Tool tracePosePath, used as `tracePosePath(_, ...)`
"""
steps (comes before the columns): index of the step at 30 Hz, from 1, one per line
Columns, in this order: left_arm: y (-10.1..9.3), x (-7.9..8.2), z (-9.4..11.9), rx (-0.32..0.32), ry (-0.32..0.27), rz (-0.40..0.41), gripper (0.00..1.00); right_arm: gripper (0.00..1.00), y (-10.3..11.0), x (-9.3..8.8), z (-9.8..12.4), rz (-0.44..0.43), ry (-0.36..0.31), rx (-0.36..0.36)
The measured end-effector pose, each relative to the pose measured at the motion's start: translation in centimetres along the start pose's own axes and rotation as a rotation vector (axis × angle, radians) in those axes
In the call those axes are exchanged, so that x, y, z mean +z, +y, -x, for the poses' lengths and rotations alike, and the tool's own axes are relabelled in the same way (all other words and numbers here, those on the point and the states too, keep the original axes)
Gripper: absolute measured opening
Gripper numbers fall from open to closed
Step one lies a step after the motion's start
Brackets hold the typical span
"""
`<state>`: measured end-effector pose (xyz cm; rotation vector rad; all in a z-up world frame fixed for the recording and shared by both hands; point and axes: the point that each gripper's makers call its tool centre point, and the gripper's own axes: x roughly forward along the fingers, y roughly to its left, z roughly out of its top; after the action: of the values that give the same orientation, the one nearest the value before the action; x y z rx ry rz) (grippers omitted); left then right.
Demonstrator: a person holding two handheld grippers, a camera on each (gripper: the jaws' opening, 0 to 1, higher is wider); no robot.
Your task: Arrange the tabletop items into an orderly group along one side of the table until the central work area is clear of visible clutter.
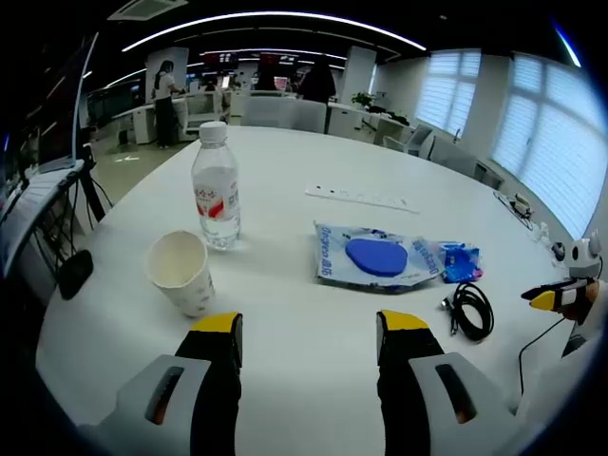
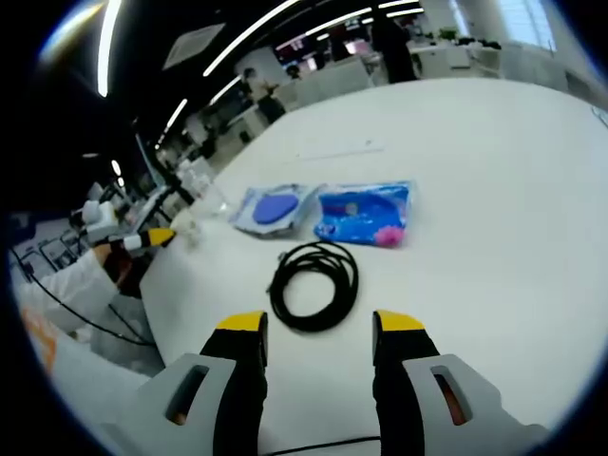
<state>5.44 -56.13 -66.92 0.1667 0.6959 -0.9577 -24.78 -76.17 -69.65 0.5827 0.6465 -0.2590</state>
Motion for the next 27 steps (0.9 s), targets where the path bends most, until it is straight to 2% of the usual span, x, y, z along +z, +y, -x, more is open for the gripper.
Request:
tracePosePath(10, 0.5, 0.5, 0.3, 0.013, -0.016, 0.010, 0.57, 0.42, 0.2, 0.5, 0.0, -0.024, -0.023, 0.009)
tracePosePath(21, 1.3, 0.1, 0.6, 0.025, 0.005, 0.015, 0.56, 0.41, 0.0, 0.4, 0.1, -0.041, -0.023, 0.007)
tracePosePath(27, 2.1, 0.3, 0.5, 0.020, 0.028, -0.011, 0.57, 0.41, -0.2, 0.2, 0.3, -0.049, -0.025, 0.003)
